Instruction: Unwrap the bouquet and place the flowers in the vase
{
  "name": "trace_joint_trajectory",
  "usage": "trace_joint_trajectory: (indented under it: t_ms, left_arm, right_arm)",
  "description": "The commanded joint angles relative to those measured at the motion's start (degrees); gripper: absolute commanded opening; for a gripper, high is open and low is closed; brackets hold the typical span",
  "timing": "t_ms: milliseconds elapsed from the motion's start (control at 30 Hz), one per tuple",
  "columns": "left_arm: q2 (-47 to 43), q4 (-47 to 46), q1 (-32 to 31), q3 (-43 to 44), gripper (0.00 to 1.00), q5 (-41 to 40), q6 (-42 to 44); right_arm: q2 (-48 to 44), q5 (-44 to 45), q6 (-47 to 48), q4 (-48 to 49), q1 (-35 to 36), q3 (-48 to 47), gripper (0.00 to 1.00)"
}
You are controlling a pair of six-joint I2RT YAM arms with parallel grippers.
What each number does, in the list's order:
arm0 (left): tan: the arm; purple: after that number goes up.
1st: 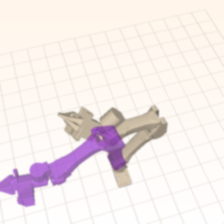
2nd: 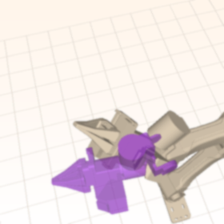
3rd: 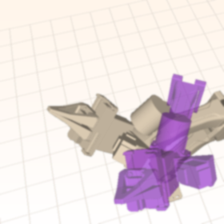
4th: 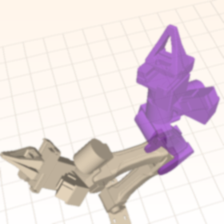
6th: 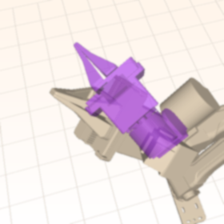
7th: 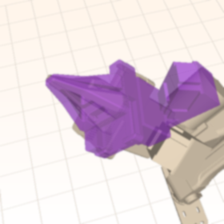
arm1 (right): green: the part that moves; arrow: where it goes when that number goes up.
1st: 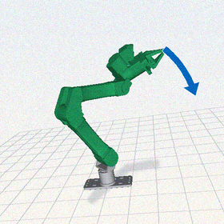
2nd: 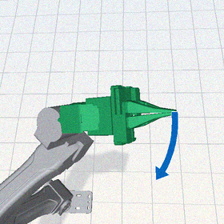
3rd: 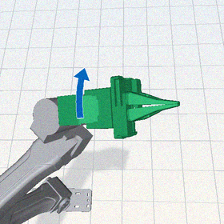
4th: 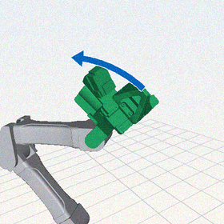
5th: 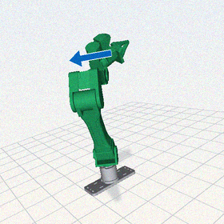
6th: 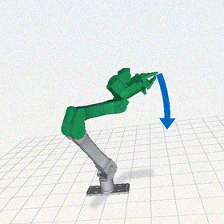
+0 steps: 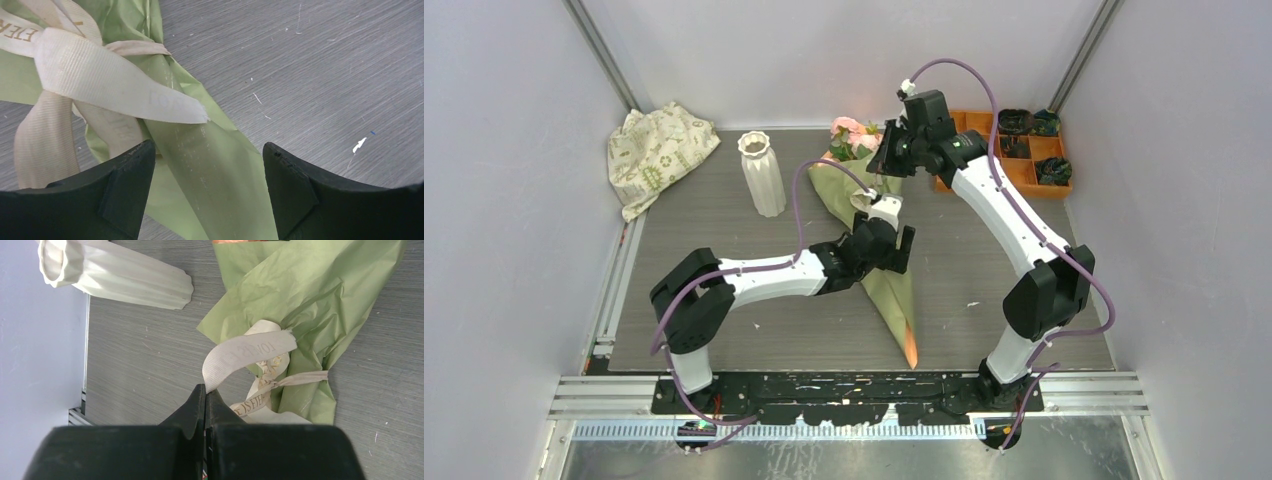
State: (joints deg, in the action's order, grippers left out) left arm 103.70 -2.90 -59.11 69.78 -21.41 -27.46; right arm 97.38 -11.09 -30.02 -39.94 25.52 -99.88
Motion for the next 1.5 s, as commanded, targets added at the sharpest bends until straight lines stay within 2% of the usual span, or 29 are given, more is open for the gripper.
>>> trace_joint_trajectory:
  t_ms: [0, 533, 633, 767, 933, 1067, 1267, 1467]
  left_arm:
    - [-1.38, -1.27, 0.63, 1.15, 0.78, -4.07, 0.71]
    - [5.63, -3.62, 2.64, 7.83, 0.67, -1.00, -0.41]
    - [7.29, -3.33, 2.90, 8.88, 0.58, -0.40, -0.95]
    - [8.59, -2.12, 3.45, 9.73, 0.38, 0.31, -1.46]
    - [7.79, -0.94, 4.16, 8.45, 0.20, -0.05, -2.68]
    - [5.83, 0.21, 4.55, 7.18, 0.02, -1.00, -3.25]
    - [-0.35, 2.07, 5.67, 3.41, 0.00, -6.56, -4.27]
    - [-2.70, 5.36, 13.64, -2.79, 0.00, -4.57, -11.95]
  right_arm:
    - [-1.71, -1.04, 0.66, 1.71, 0.35, -3.06, 0.01]
    - [-1.14, -1.65, 0.66, 2.06, 1.17, -2.92, 0.01]
    - [-1.23, -1.65, 0.71, 2.06, 1.19, -2.88, 0.01]
    - [-1.23, -1.57, 0.83, 2.02, 1.20, -2.85, 0.01]
    - [-1.01, -1.48, 0.75, 1.97, 1.13, -2.86, 0.01]
    - [-1.02, -1.09, 0.75, 2.03, 1.16, -2.60, 0.01]
    - [-1.76, 2.24, 1.38, 1.66, 1.13, -1.85, 0.01]
    - [-3.19, 4.51, 2.17, 0.47, 1.20, -2.63, 0.01]
